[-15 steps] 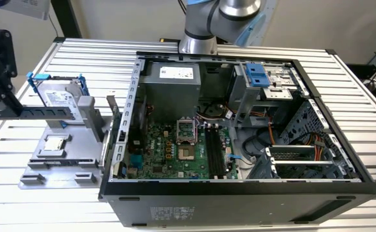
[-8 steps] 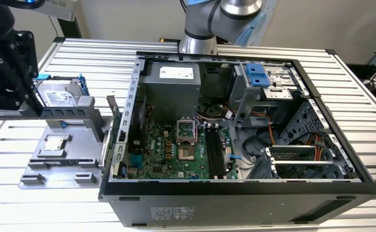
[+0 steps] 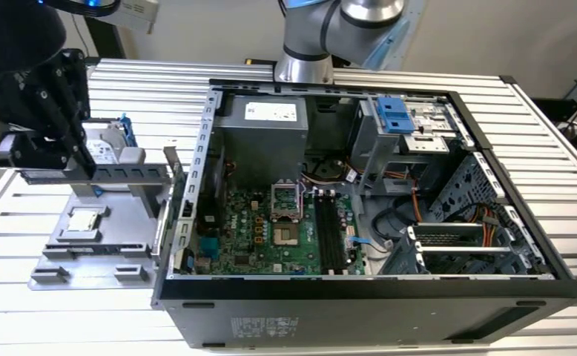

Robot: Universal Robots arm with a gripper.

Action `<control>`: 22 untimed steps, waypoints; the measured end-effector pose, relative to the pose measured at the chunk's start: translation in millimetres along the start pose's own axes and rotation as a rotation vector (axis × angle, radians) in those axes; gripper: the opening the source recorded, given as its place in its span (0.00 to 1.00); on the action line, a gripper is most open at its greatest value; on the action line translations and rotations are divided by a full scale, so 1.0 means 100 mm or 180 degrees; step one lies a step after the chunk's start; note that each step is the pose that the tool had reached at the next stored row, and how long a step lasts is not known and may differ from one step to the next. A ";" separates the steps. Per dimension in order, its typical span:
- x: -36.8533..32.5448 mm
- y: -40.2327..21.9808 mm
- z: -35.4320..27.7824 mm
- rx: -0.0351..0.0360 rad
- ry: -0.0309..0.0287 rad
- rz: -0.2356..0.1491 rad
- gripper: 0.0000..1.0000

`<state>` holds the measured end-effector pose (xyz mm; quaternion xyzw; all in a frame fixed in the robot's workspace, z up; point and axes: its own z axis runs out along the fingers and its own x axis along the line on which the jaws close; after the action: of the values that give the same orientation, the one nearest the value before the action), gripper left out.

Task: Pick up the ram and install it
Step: 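Pick up the ram and move it above insertion slot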

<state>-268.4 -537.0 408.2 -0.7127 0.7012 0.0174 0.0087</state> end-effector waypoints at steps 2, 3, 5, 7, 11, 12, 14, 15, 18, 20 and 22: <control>0.001 -0.085 -0.001 0.0000 0.0000 0.0000 0.00; 0.002 -0.127 -0.002 0.0000 0.0000 0.0000 0.00; 0.003 -0.215 -0.003 0.0000 0.0000 0.0000 0.00; 0.004 -0.305 -0.004 0.0000 0.0000 0.0000 0.00; 0.007 -0.491 -0.006 0.0000 0.0000 0.0000 0.00; 0.007 -0.533 -0.007 0.0000 0.0000 0.0000 0.00; 0.009 -0.623 -0.008 0.0000 0.0000 0.0000 0.00; 0.010 -0.669 -0.008 0.0000 0.0000 0.0000 0.00; 0.011 -0.805 -0.010 0.0000 0.0000 0.0000 0.00; 0.013 -0.898 -0.011 0.0000 0.0000 0.0000 0.00; 0.014 -0.987 -0.013 0.0000 0.0000 0.0000 0.00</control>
<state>-169.7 -536.8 408.2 -0.7127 0.7012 0.0173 0.0087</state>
